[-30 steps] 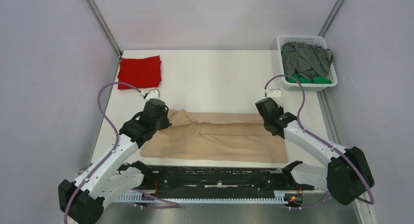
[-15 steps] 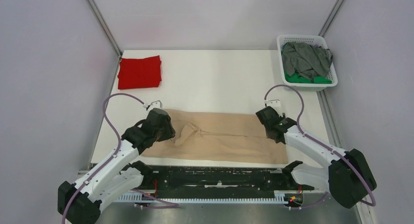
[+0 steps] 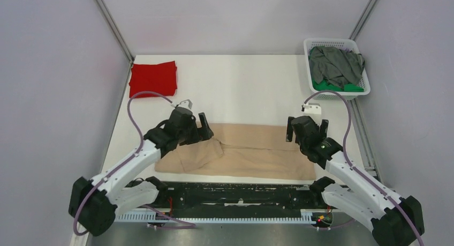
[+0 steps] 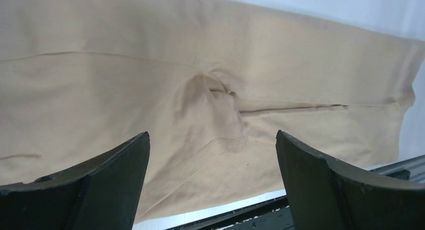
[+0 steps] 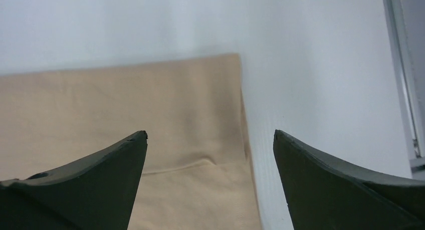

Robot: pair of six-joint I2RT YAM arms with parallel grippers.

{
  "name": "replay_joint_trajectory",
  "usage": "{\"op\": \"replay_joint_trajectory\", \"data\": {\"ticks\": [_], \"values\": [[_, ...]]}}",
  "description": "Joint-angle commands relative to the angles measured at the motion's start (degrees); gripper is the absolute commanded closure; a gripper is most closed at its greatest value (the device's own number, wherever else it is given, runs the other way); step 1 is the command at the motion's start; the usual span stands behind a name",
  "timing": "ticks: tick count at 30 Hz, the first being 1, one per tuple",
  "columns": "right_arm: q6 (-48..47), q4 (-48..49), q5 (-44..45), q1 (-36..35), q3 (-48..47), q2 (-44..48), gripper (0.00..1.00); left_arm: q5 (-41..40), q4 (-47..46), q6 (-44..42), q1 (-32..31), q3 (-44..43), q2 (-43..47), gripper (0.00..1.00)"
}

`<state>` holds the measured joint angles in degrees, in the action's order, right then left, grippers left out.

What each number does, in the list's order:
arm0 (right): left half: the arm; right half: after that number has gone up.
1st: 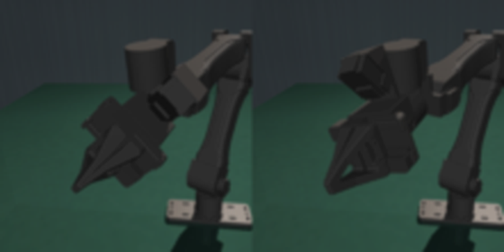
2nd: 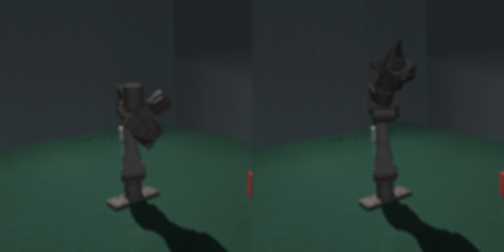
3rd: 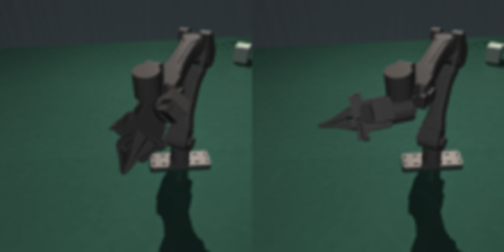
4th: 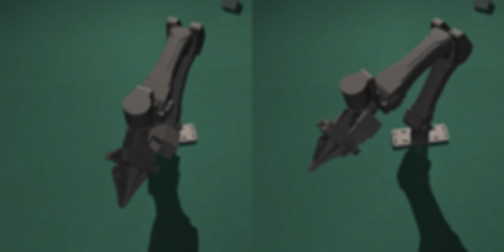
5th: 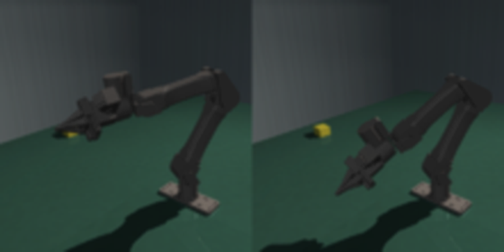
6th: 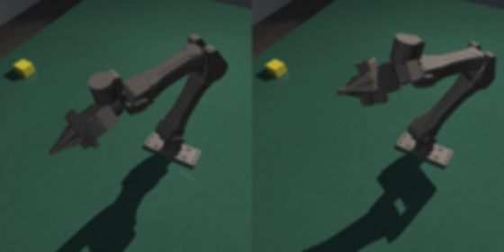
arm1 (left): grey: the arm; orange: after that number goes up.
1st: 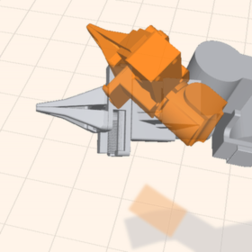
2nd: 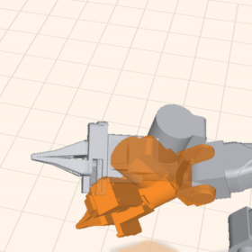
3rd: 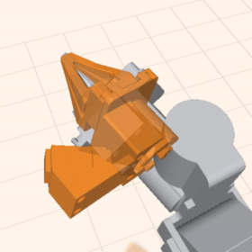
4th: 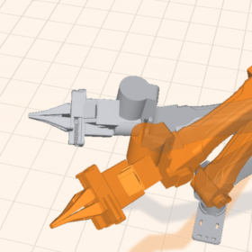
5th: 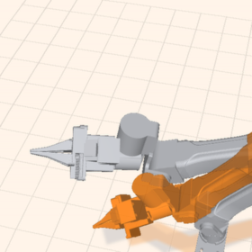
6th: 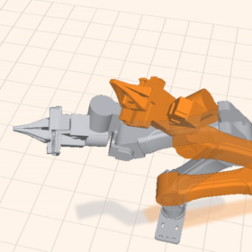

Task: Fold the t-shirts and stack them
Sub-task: Fold the other side of the tshirt into a rectangle, then rotate the tshirt 90 degrees

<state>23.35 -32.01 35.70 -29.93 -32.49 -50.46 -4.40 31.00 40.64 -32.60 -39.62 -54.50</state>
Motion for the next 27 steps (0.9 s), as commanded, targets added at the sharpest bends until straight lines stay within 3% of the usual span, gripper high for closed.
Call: {"op": "replay_joint_trajectory", "data": {"ticks": [1,5,9,12,15,22,27], "values": [[-1.4,10.7,-4.2,0.0,2.4,1.6,0.02,7.9,-11.9,-1.7,-0.2,-1.2,-9.9,0.0],[-2.3,18.9,-15.3,0.0,4.5,-1.2,0.02,6.9,-15.1,3.4,-0.1,1.9,-14.1,0.0],[-3.8,26.5,-23.0,0.1,4.8,-9.0,0.02,7.6,-24.3,8.5,3.2,9.4,-13.5,0.0],[-5.2,29.4,-25.9,0.1,3.7,-14.8,0.02,7.3,-30.3,10.0,7.3,12.2,-15.1,0.0],[-5.1,31.5,-26.5,0.1,3.6,-19.6,0.02,9.2,-34.0,10.6,10.2,10.3,-22.1,0.0],[-6.9,30.5,-29.8,0.1,5.8,-22.3,0.02,12.7,-32.4,10.2,12.3,-7.0,-43.8,0.0],[-7.7,29.2,-37.5,0.0,7.7,-21.1,0.02,15.9,-31.3,10.3,12.0,-34.7,-64.0,0.0]]}}
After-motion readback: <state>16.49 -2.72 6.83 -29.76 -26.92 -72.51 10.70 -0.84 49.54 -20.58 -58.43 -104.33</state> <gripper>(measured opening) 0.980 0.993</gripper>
